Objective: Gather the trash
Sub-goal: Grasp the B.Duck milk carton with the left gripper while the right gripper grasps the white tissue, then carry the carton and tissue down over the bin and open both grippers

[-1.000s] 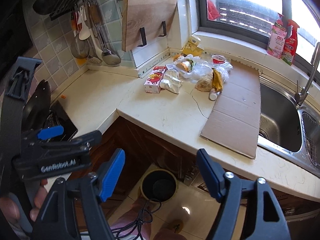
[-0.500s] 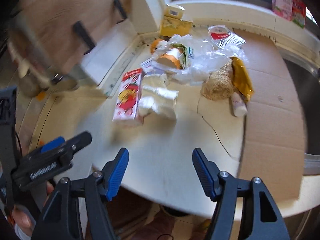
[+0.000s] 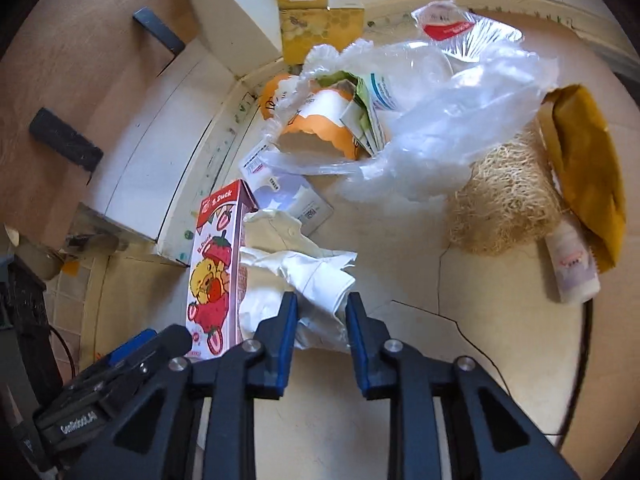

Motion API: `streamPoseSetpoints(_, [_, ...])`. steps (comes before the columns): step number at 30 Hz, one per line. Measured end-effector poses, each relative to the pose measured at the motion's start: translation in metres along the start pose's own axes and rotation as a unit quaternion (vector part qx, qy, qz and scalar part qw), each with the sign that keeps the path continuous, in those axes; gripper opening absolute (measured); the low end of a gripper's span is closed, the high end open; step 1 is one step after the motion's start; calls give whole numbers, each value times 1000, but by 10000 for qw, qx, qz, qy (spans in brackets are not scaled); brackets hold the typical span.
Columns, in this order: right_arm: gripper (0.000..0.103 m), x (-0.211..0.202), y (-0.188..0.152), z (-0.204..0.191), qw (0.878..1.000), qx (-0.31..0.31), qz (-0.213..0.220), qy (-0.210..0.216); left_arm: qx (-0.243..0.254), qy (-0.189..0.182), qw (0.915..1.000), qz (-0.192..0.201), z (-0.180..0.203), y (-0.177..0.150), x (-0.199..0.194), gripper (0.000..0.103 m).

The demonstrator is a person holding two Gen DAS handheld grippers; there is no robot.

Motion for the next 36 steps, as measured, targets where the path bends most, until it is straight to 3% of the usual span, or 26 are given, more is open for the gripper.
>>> streamPoseSetpoints(10, [21, -73, -31, 41, 9986, -46, 505, -130, -23, 231, 9997, 106, 22, 20, 8, 99])
streamPoseSetpoints(15, [20, -93, -46, 59, 9982, 38, 577, -149, 240, 876, 9959, 37, 28, 35, 18, 98])
streamPoseSetpoints(17, [20, -98, -51, 64, 9982, 56, 563, -181, 353, 1016, 9942, -4, 31, 37, 21, 91])
streamPoseSetpoints(18, [20, -101, -55, 66, 9983, 61, 550, -188, 414, 1021, 9939, -88, 35, 37, 25, 81])
streamPoseSetpoints(19, [20, -103, -57, 67, 9983, 77, 538, -188, 435, 984, 9940, -170, 37, 36, 28, 64])
streamPoseSetpoints(20, [20, -105, -59, 68, 9984, 92, 535, -184, 440, 950, 9942, -239, 38, 34, 31, 54])
streamPoseSetpoints(28, [20, -132, -73, 76, 9981, 81, 591, -150, 321, 726, 9968, -67, 49, 14, 10, 50])
streamPoseSetpoints(36, [21, -165, -106, 69, 9982, -354, 478, 56, 181, 241, 9984, 482, 72, -58, -83, 50])
Point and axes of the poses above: each gripper's, at about its wrist camera, not at the fingertips, and x roughly the way its jaws point, z to its right, y to its top, the point moved 9 cm from there along x, roughly the way its jaws point, and after that the axes turned 11 degrees about x, right-handed, at the moved point
